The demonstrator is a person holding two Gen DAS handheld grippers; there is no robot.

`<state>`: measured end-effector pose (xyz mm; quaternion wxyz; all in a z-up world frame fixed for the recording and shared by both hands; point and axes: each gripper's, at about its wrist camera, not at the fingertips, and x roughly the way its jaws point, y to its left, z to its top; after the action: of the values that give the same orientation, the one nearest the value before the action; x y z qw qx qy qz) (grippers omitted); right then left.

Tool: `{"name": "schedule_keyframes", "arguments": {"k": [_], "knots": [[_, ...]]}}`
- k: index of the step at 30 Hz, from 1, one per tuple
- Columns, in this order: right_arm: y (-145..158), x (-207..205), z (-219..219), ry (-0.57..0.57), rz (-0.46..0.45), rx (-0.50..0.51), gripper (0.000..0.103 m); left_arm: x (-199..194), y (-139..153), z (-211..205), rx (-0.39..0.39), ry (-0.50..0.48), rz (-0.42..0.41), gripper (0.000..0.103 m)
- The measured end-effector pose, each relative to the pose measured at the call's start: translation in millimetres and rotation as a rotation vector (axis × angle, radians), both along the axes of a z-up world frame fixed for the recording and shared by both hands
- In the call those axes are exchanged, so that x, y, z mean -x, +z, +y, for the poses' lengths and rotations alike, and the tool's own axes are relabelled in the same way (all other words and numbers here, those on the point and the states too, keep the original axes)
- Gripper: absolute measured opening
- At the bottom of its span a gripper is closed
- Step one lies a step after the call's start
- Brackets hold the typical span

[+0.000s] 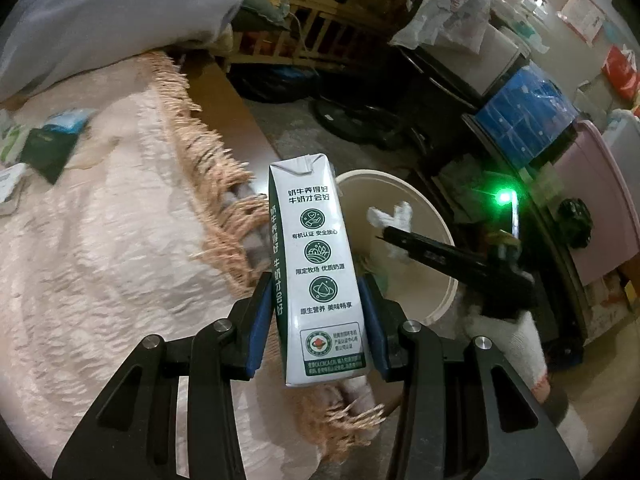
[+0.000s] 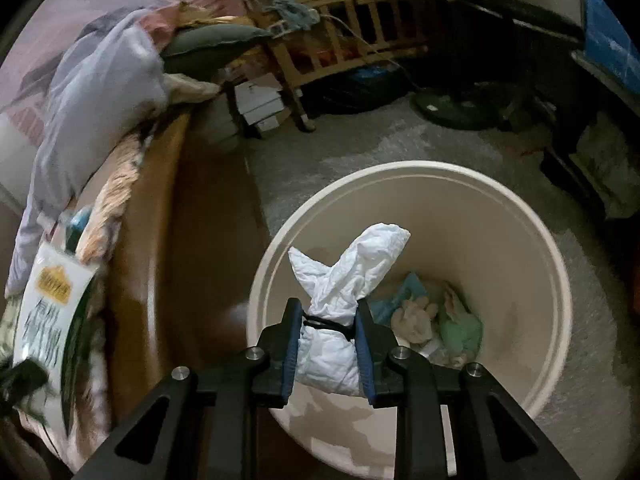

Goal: Collect trash
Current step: 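Open both grippers to drop the bag and carton into the bucket, then move both tools back over the trash on the bed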

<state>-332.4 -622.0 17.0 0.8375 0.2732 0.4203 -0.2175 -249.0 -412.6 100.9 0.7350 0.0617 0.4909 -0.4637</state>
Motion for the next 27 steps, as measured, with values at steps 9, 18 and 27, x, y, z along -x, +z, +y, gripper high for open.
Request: {"name": "schedule_keyframes", "arguments": {"k": [9,18,27], "knots": [[-1,15,-25,-0.114,-0.027,-0.018,0.055,12,-5,-47,0.030,-0.096,0.030,0.041],[15,40,-36,-0.184,-0.086,-0.013,0.061,15,-20,-80,0.041,-0.127,0.083,0.054],[14,42,-34,-0.169,-0.088,-0.029,0.062,10,-19,-60,-0.007,-0.073,0.028,0.054]]}}
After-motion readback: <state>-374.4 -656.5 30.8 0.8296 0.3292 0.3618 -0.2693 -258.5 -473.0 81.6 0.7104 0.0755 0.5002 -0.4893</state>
